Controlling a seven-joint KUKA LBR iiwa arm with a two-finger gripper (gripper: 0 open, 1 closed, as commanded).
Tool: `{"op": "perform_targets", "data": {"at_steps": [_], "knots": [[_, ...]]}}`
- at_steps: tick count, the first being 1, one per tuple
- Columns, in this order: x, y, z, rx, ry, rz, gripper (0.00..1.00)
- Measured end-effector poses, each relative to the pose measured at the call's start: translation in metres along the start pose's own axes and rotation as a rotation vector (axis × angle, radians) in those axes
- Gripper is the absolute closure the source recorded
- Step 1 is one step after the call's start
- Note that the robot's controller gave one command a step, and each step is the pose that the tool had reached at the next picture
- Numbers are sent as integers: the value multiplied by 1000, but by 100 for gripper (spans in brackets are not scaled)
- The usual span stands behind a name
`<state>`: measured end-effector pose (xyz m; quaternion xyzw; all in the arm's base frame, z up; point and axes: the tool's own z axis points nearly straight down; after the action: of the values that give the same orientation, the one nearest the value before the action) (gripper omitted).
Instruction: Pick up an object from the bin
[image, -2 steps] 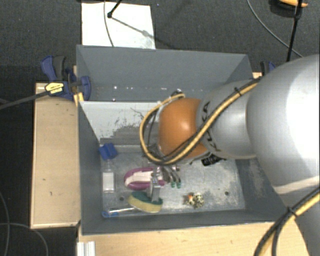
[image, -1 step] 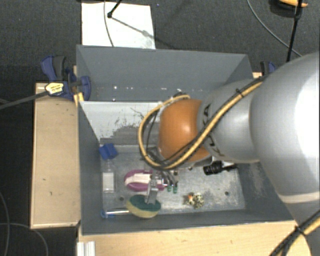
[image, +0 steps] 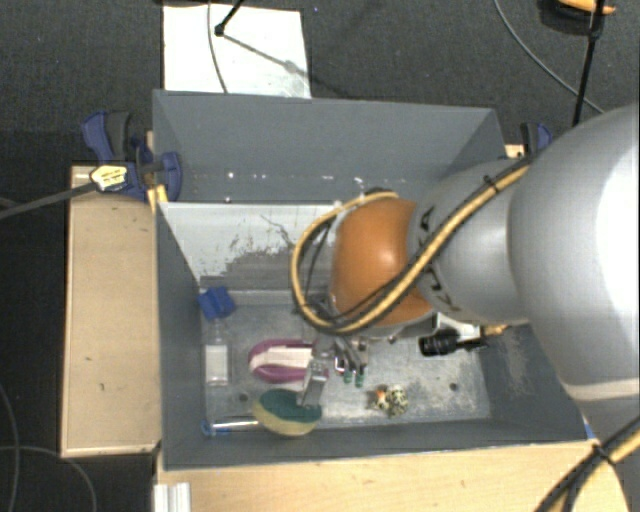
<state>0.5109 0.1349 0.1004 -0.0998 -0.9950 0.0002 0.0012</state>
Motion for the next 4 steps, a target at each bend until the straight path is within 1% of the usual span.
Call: {"op": "perform_targets", "data": {"at_steps": [1, 2, 3, 4], "knots": [[0, 15, 28, -1, -10, -25, 0], [-2, 15, 25, -3, -15, -21, 0], [-4, 15, 22, -5, -22, -18, 100], [-5, 15, -8, -2, -5, -12, 100]]}}
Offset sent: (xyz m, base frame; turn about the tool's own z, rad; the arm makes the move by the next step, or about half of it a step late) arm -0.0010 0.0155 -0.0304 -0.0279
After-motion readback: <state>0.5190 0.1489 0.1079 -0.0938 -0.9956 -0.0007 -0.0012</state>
